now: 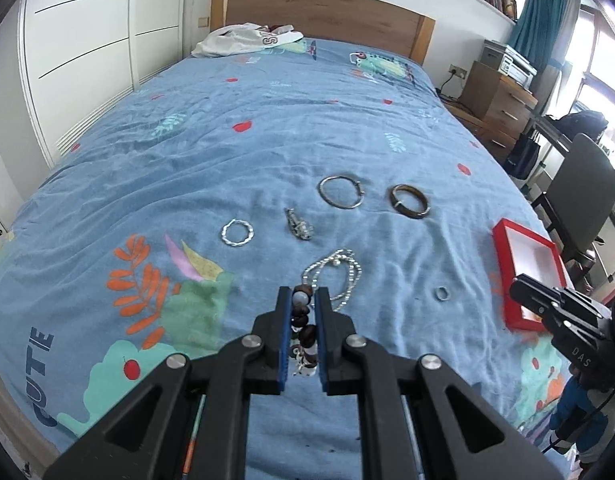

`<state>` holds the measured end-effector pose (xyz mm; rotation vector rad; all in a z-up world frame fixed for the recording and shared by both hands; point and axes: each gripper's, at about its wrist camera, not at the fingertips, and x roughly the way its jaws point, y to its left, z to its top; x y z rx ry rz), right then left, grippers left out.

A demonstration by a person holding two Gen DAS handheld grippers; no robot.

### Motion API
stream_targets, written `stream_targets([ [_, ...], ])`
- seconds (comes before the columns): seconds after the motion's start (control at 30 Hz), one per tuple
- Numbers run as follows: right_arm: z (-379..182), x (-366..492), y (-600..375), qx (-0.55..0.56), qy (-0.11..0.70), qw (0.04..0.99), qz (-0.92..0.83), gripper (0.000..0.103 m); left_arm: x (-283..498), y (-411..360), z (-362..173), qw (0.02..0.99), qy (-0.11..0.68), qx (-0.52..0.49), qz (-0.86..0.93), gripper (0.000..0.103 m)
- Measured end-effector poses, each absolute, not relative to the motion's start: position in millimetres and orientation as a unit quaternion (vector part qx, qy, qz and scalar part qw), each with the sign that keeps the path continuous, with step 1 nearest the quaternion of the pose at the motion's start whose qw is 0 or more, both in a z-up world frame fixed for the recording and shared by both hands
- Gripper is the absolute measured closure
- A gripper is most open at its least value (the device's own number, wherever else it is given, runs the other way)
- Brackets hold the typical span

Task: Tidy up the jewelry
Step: 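Carry silver ring in right gripper and beaded bracelet in left gripper into box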

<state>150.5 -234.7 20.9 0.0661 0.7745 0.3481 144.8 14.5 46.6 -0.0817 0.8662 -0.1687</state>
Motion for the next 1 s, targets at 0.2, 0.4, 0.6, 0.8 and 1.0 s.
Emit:
stream_targets([
  [0.2, 42, 120, -287, 0.04, 0.364, 0.922, 0.127, 0.087, 131, -53, 83, 0.904, 0.401, -0.023, -0.145, 0.093],
  [0.4, 58, 92, -351, 0.05, 0.355, 0.93, 0.075, 0.087, 124, -130, 99, 0.896, 0.396, -0.008, -0.201, 0.093],
  [0.6, 63, 75, -413, 0.056, 0.359, 0.931, 0.034, 0.087, 122, -210, 95, 0.879, 0.406, 0.016, -0.252, 0.093],
  [0.8, 58, 79, -462, 0.056, 0.366, 0.929, 0.007, 0.087, 134, -283, 86, 0.865, 0.412, 0.039, -0.283, 0.093],
  [1.0, 42, 98, -495, 0.07, 0.372, 0.925, 0.0, 0.087, 161, -333, 66, 0.857, 0.424, 0.056, -0.286, 0.093],
])
